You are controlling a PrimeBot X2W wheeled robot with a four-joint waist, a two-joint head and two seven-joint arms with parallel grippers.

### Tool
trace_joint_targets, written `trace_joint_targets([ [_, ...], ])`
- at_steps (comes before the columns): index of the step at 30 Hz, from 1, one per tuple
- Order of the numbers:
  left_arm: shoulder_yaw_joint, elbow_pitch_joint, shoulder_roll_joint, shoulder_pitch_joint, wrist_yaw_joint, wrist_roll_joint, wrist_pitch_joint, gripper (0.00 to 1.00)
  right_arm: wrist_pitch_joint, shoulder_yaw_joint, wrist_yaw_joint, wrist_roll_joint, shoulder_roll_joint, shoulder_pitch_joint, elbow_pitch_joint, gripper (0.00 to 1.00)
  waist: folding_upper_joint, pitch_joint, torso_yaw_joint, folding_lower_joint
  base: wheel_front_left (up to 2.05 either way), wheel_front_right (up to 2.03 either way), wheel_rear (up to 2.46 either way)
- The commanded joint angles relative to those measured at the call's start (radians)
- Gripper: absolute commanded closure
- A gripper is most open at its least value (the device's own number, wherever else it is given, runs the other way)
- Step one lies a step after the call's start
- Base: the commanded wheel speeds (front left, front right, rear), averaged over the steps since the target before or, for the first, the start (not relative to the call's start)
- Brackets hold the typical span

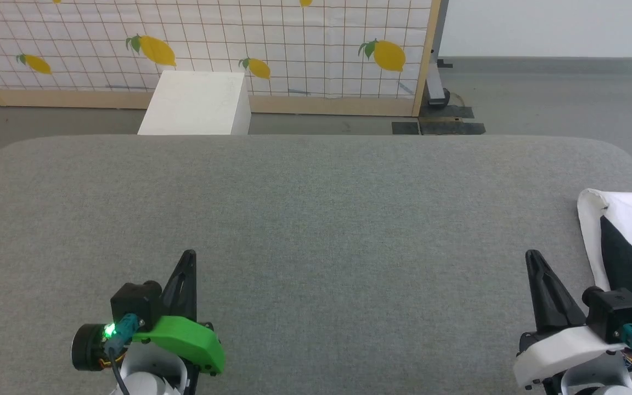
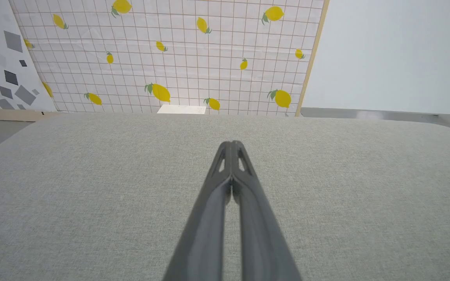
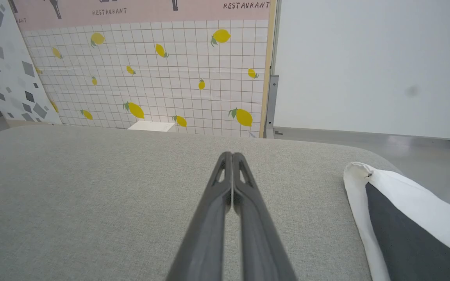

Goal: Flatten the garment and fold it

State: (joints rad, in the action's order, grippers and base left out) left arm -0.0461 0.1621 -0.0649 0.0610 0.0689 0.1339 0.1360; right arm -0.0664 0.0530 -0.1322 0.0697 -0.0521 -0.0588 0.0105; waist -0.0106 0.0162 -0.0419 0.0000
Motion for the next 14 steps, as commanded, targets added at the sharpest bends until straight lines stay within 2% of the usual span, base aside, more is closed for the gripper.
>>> trace_joint_targets([
  [1,0.003,-0.010,0.005,-0.018,-0.007,-0.018,-0.006,1.00,0.005,-0.004,0.001,-0.008,0.001,0.018,-0.004,1.00,0.0052,0.000,0.001,0.0000,0.00,0.00,0.00],
  [14,0.012,-0.041,0.007,-0.027,-0.020,-0.042,-0.033,1.00,0.017,-0.014,0.001,-0.020,0.001,0.026,-0.005,1.00,0.0063,-0.004,0.009,0.0000,0.00,0.00,0.00],
])
